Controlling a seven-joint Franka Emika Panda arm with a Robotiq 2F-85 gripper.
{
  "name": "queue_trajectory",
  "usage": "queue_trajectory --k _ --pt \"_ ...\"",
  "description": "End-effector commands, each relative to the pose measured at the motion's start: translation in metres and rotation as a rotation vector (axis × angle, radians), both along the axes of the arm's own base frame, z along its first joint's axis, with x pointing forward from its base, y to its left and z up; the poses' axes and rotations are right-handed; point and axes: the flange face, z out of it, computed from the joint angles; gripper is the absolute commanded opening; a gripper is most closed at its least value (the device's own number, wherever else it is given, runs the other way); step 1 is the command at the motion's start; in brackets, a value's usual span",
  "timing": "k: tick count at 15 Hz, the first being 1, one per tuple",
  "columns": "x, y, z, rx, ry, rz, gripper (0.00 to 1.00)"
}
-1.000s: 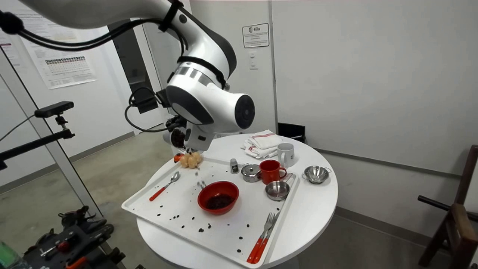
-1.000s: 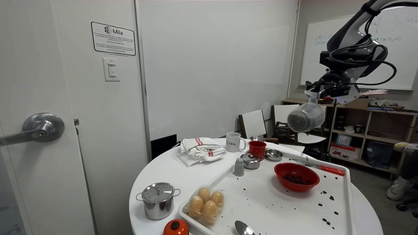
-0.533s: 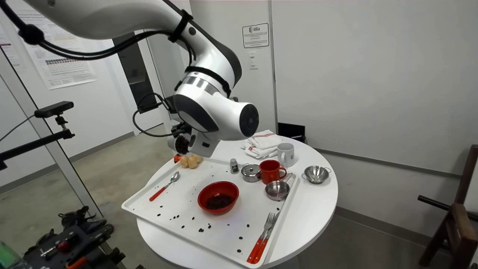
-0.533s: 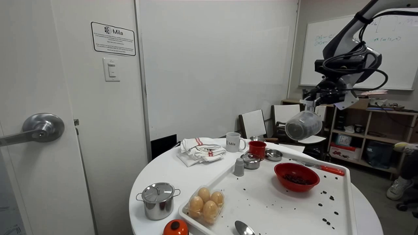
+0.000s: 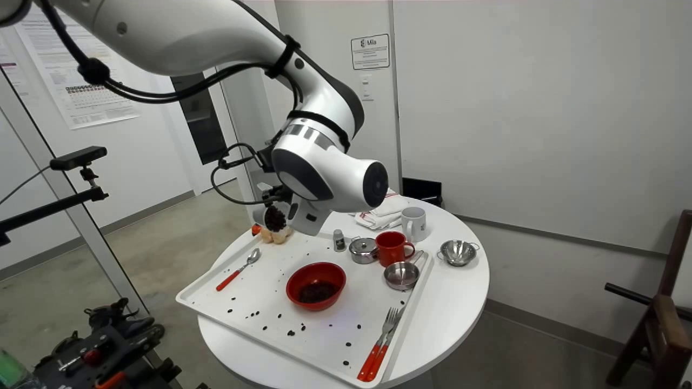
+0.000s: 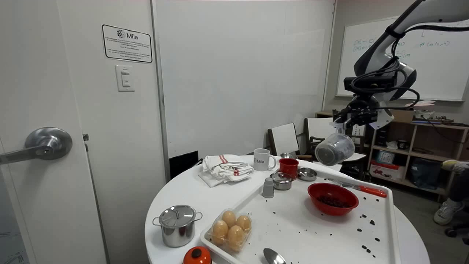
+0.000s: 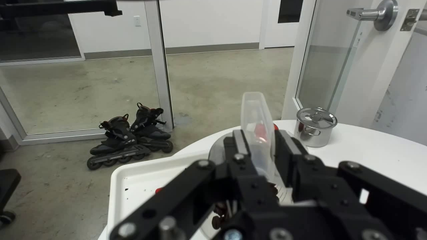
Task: Pout the contents of the cup into the bowl
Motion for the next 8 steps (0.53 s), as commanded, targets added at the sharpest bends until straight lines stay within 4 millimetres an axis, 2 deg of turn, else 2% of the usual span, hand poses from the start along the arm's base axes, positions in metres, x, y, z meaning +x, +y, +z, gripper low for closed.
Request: queue_trajectory --k 1,8 --pt "0.012 -0.014 -0.006 0.039 0.029 -0.019 0.11" --pt "0.011 -0.039 -0.018 0.137 0.067 -0.038 0.11"
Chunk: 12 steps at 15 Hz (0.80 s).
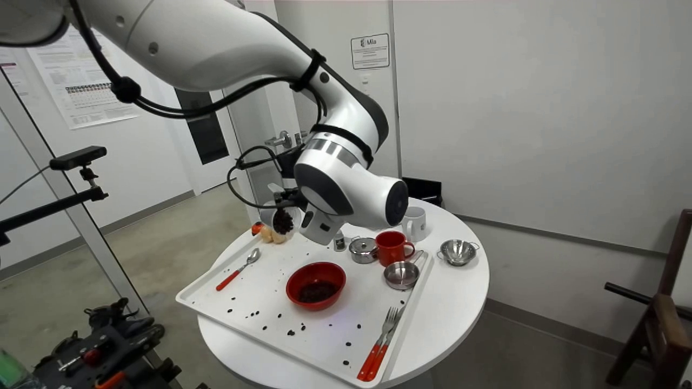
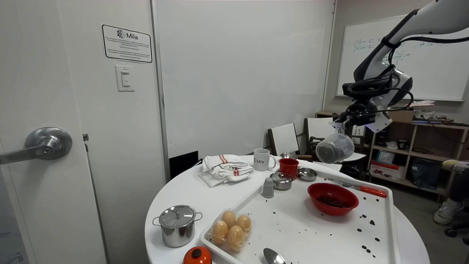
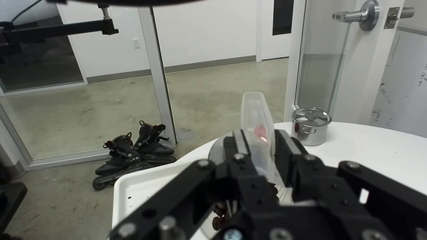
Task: Pout the contents of the cup into the bowl
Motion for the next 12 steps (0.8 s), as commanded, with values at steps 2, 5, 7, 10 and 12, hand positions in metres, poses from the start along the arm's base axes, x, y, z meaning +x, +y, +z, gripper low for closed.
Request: queue_trajectory --k 2,5,7,10,12 --pt "0.006 -0.013 -0.003 0.072 0.017 -0.018 0.11" --pt "0.007 -0.015 -0.007 0.095 0.023 -0.027 0.11" --pt "0.007 -0.014 -0.010 0.105 0.030 -0.032 0.11" --pt "0.007 -0.012 -0.012 0.112 0.036 -0.037 0.11" --pt "0.007 -0.012 -0.014 0.136 0.045 -0.024 0.11"
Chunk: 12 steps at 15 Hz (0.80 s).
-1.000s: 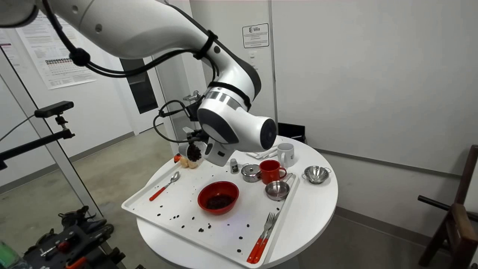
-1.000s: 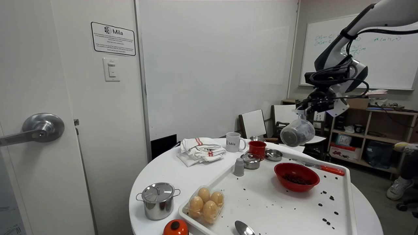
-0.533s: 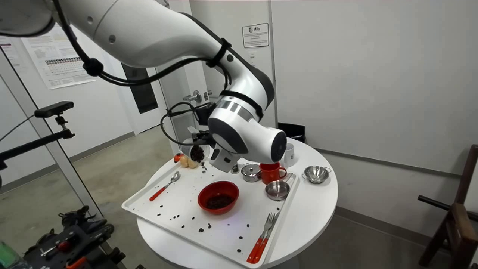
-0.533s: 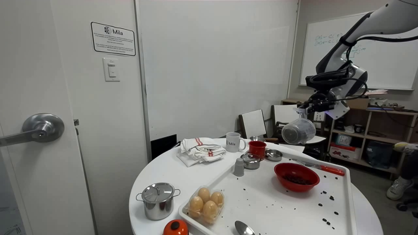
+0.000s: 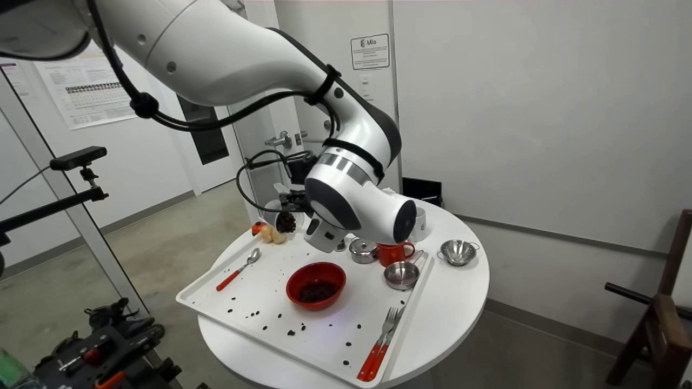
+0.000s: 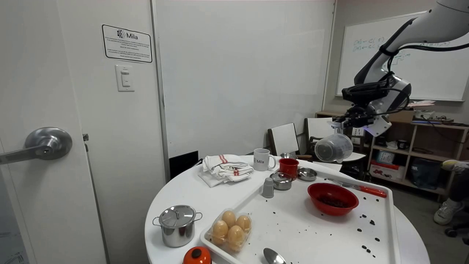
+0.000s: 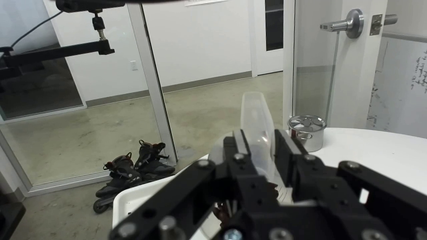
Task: Pout the contents of the cup into the bowl
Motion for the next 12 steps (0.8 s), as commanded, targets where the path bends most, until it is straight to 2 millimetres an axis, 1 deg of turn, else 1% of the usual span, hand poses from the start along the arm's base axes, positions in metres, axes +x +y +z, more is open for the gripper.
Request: queue_trajectory --k 1,9,12 --pt "0.0057 -0.0003 0.0003 0.067 0.015 0.010 0.11" --pt "0.0061 -0.0012 -0.0004 0.122 0.023 0.027 0.11" --pt "0.0070 -0.0010 0.0009 0.050 0.009 -0.014 0.11"
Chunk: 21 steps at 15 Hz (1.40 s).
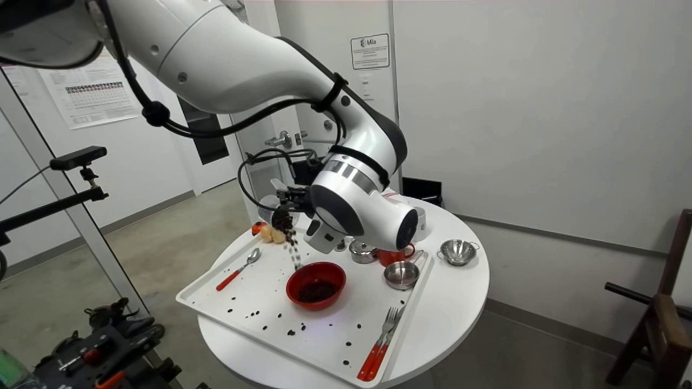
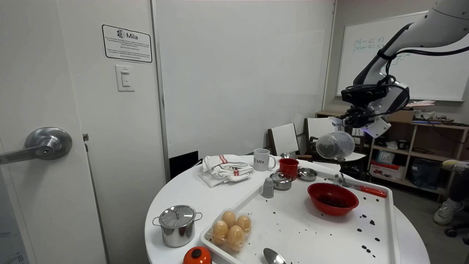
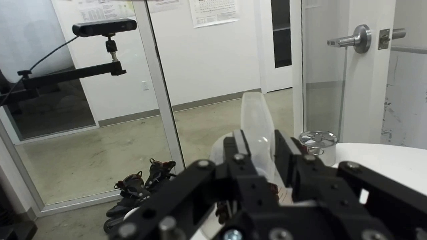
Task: Pout the contents of the cup into the bowl
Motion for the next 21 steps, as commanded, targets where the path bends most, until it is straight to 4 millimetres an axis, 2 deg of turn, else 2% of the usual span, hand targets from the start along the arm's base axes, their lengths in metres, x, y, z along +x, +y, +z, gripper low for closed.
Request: queue_trajectory --k 1,9,15,19,21 --pt "0.007 -0.003 0.005 -0.062 -0.018 -0.050 0.11" --pt "0.019 0.004 0.014 -0.302 -0.034 -0.084 0.11" --pt "0.028 0.026 0.028 -0.453 -0.011 -0.025 0.11" --pt "0.030 0.045 0.044 -0.600 -0.021 0.047 0.11" --pt "0.031 0.052 0.059 -0.697 -0.073 0.064 0.11"
